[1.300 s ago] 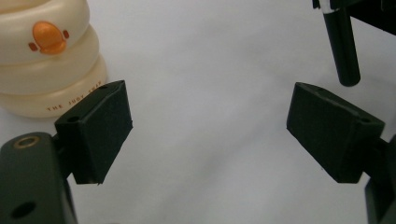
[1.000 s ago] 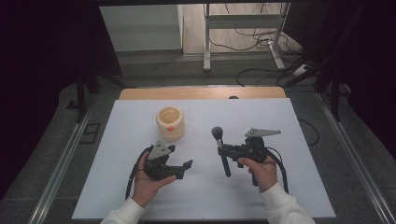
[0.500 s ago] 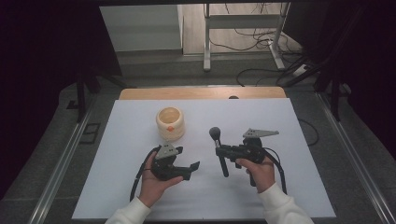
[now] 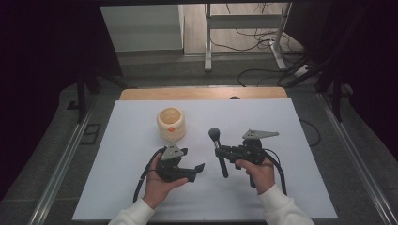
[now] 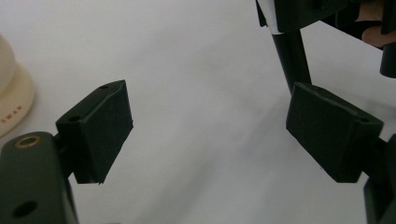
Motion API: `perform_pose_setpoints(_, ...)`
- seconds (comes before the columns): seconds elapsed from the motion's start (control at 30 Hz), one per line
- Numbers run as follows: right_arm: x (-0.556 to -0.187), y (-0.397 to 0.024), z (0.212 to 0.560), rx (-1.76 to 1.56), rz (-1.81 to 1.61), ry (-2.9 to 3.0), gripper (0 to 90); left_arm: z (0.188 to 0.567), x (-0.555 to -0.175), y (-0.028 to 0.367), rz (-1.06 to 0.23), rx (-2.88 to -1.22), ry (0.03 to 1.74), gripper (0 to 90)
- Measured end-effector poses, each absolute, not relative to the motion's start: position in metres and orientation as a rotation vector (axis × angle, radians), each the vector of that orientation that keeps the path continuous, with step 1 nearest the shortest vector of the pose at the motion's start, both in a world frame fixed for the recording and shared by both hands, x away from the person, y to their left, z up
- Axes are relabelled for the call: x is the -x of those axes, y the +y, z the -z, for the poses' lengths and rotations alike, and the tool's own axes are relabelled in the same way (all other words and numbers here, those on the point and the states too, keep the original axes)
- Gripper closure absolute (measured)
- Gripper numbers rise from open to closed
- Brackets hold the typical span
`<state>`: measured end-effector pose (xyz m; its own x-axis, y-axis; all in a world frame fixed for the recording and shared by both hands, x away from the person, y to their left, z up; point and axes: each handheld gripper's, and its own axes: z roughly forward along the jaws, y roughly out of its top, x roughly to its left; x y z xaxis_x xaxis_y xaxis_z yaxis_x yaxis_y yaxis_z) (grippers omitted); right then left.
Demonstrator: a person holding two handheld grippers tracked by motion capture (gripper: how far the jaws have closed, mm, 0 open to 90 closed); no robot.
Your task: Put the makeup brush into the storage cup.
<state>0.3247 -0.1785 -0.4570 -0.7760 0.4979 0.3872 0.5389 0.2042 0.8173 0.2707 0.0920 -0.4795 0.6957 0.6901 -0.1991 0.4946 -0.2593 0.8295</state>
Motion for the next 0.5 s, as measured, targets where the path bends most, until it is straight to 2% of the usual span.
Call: perform_pose_setpoints(0.5, -0.324, -0.175, 0.458, 1.025, 1.664, -2.413, 72.0, 0.482, -0.276, 0.079, -0.206, -1.910, 0.906, 16.0)
